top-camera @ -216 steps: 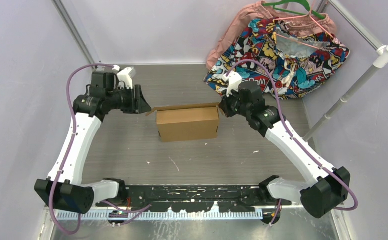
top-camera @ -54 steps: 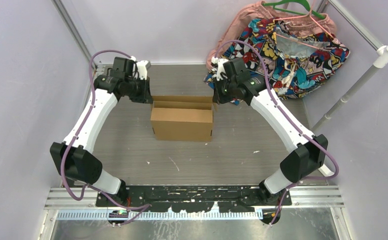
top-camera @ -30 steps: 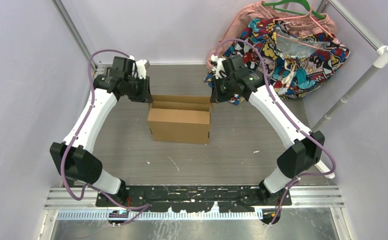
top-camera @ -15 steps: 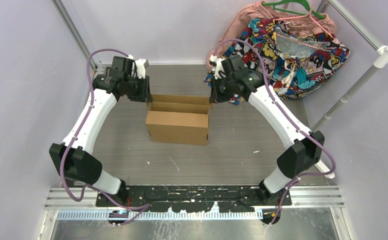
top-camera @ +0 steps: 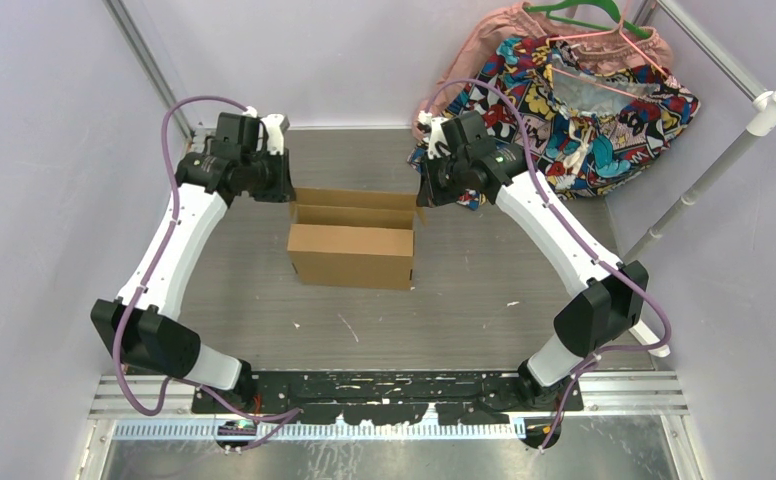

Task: Fold the paper box
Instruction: Close the paper box at the center of the board.

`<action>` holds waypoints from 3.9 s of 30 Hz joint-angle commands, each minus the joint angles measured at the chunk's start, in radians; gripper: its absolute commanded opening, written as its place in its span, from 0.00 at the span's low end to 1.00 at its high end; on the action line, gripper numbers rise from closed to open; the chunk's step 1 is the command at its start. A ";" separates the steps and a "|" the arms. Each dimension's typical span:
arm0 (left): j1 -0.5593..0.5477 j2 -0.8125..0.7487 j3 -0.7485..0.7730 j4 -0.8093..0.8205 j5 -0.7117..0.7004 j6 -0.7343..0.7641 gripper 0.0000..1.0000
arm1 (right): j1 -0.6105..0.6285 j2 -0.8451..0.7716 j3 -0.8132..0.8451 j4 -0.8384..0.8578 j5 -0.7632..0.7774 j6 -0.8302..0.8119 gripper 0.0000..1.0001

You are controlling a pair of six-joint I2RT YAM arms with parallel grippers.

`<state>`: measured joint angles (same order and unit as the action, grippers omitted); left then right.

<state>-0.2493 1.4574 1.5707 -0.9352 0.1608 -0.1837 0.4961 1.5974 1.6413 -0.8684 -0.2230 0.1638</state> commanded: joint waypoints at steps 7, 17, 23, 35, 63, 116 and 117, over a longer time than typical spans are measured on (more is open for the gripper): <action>-0.005 -0.084 0.022 0.059 -0.069 -0.030 0.11 | 0.009 -0.041 -0.003 0.047 -0.034 0.006 0.01; -0.004 -0.125 0.026 0.044 -0.017 -0.055 0.20 | 0.009 -0.044 -0.009 0.052 -0.037 0.006 0.01; -0.010 -0.172 -0.015 0.013 0.128 -0.140 0.11 | 0.008 -0.049 -0.008 0.049 -0.033 0.005 0.01; -0.185 -0.314 -0.199 0.007 0.156 -0.222 0.09 | 0.009 -0.048 -0.008 0.038 -0.028 -0.001 0.01; -0.374 -0.214 -0.357 0.201 -0.101 -0.256 0.05 | 0.008 -0.041 0.000 0.027 -0.035 0.018 0.01; -0.433 -0.112 -0.334 0.218 -0.220 -0.250 0.04 | 0.083 0.011 0.048 0.011 0.007 0.189 0.01; -0.432 -0.112 -0.333 0.217 -0.222 -0.249 0.04 | 0.084 0.010 0.043 0.017 0.007 0.195 0.01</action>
<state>-0.6735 1.3182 1.2270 -0.6899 -0.0513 -0.4385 0.5507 1.6062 1.6646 -0.8867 -0.1879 0.3138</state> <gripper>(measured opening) 0.042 0.042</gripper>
